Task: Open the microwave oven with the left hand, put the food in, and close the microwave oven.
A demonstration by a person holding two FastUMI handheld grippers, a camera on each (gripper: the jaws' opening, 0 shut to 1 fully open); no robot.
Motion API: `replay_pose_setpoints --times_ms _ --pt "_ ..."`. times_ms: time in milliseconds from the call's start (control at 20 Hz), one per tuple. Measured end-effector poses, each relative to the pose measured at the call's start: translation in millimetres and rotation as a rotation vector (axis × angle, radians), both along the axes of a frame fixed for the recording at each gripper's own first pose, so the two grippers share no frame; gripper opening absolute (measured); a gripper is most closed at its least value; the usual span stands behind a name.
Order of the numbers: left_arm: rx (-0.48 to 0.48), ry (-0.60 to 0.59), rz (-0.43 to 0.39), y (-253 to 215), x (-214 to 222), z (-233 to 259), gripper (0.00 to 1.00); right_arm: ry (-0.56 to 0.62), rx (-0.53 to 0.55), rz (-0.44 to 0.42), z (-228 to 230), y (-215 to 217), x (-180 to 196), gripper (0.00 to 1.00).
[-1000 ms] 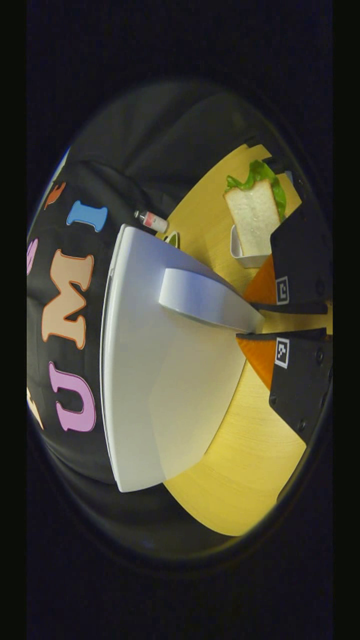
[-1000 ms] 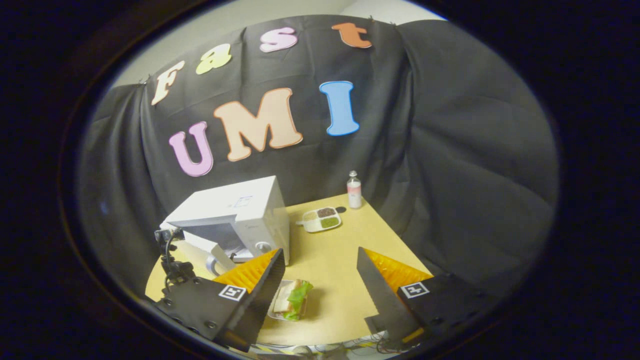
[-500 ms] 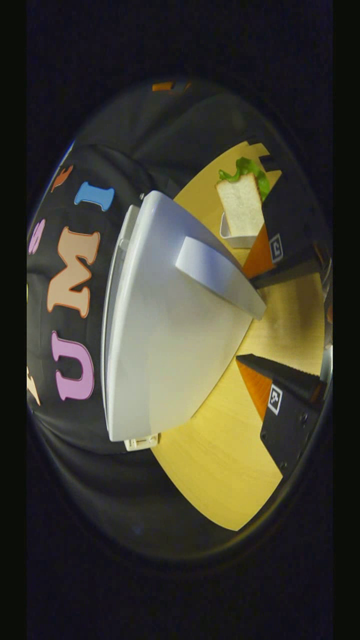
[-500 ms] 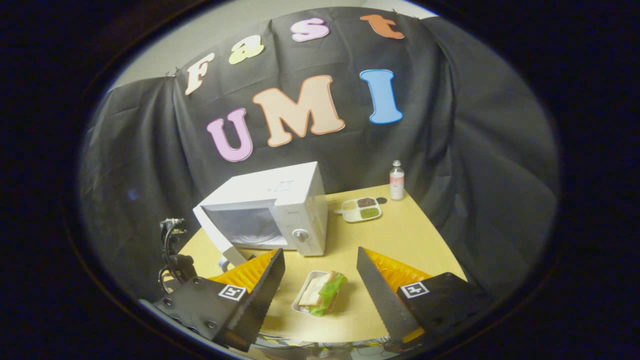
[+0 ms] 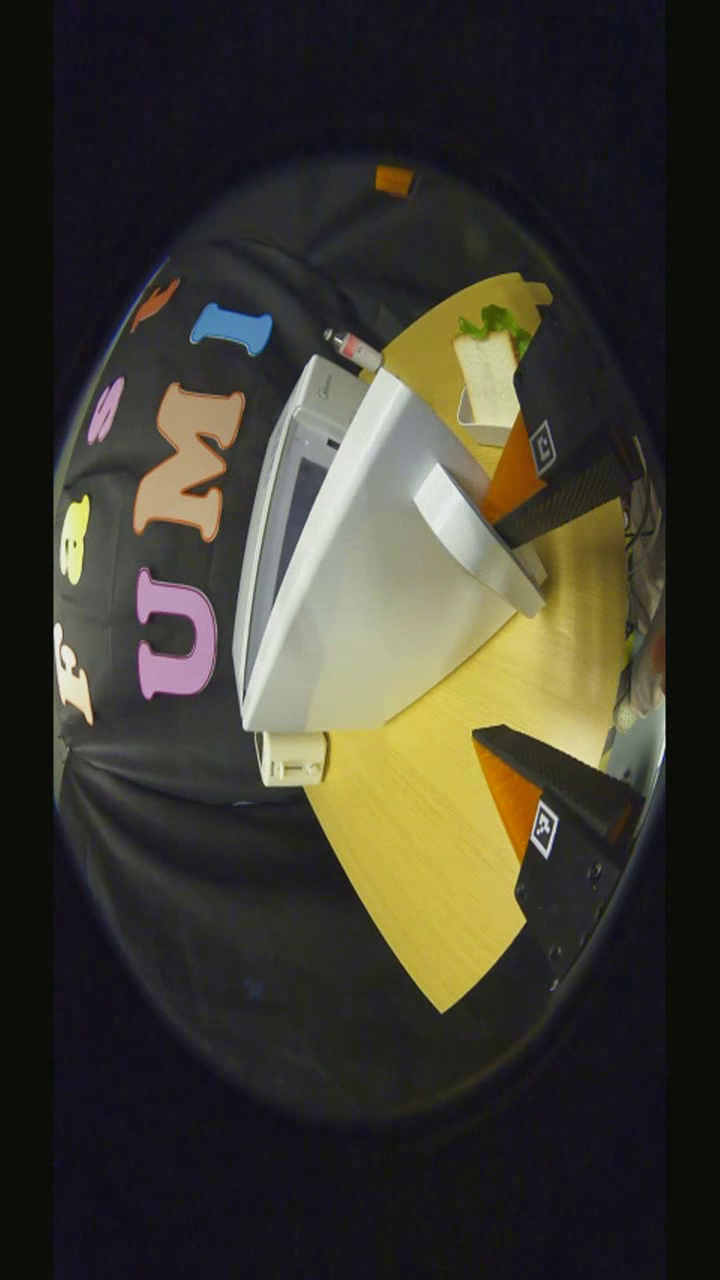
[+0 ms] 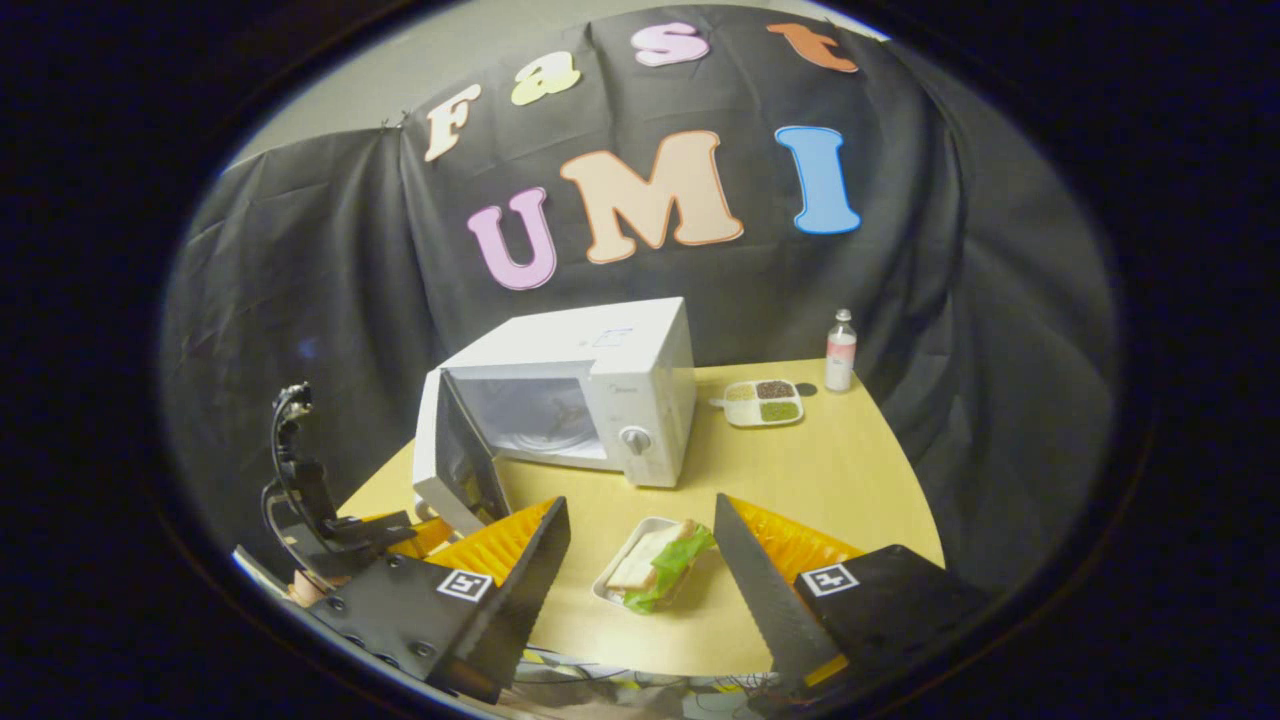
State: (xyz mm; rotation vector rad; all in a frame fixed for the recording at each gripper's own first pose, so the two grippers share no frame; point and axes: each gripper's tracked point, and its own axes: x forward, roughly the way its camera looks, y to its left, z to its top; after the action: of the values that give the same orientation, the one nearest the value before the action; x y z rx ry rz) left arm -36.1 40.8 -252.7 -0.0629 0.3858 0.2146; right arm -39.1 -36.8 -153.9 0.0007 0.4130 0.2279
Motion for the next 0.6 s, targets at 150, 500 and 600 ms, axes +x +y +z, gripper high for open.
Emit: replay_pose_setpoints --times_ms 150,500,600 --pt "0.009 0.005 0.027 30 -22 1 1.00 -0.004 0.012 0.018 -1 23 -4 0.90" --pt "-0.011 0.013 0.059 115 -57 11 1.00 0.015 0.018 0.000 -12 91 -36 0.96" --pt "-0.026 0.013 0.043 133 -64 13 1.00 0.010 0.019 -0.017 -13 110 -49 0.96"
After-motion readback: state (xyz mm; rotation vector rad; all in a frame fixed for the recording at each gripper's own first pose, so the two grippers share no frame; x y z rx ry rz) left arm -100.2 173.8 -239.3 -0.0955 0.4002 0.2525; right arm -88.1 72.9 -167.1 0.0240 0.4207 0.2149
